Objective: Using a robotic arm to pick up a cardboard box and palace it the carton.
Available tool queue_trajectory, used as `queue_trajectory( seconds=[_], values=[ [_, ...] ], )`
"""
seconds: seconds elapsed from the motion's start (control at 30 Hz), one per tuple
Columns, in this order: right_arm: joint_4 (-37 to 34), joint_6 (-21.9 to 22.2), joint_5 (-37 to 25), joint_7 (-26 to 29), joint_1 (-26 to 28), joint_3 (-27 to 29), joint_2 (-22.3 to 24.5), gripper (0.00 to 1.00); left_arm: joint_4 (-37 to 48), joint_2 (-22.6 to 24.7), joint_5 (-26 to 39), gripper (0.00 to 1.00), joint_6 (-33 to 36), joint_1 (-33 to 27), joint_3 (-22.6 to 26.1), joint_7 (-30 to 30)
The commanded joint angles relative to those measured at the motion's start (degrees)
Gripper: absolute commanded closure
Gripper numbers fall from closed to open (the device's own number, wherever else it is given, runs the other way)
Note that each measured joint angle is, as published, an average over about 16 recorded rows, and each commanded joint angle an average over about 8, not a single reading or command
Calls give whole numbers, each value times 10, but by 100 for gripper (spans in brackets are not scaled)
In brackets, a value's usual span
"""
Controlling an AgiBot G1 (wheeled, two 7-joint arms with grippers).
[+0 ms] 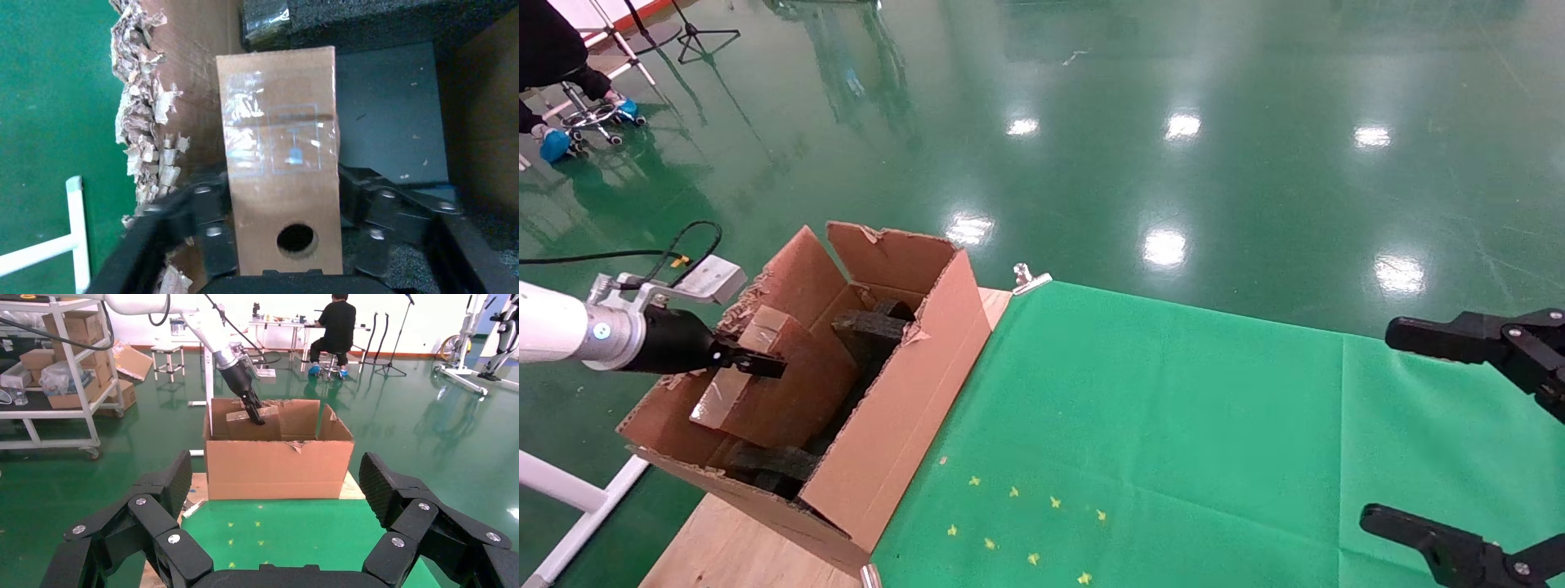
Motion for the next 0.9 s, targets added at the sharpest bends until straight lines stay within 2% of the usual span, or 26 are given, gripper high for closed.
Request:
queue_trajectory(
  seconds=[0.03, 0.37, 0.5, 0.9],
  values=[
    [0, 0, 0, 0, 0, 0, 0, 0, -2, -1, 0, 0, 1, 0, 0, 0],
    [0, 0, 0, 0, 0, 0, 0, 0, -8, -3, 0, 0, 8, -3, -1, 2],
    [0, 0, 0, 0, 0, 0, 0, 0, -27, -8, -14, 0, 25, -15, -10, 21],
    [0, 0, 0, 0, 0, 0, 0, 0, -125, -59, -169, 0, 154, -21, -102, 138]
  ],
)
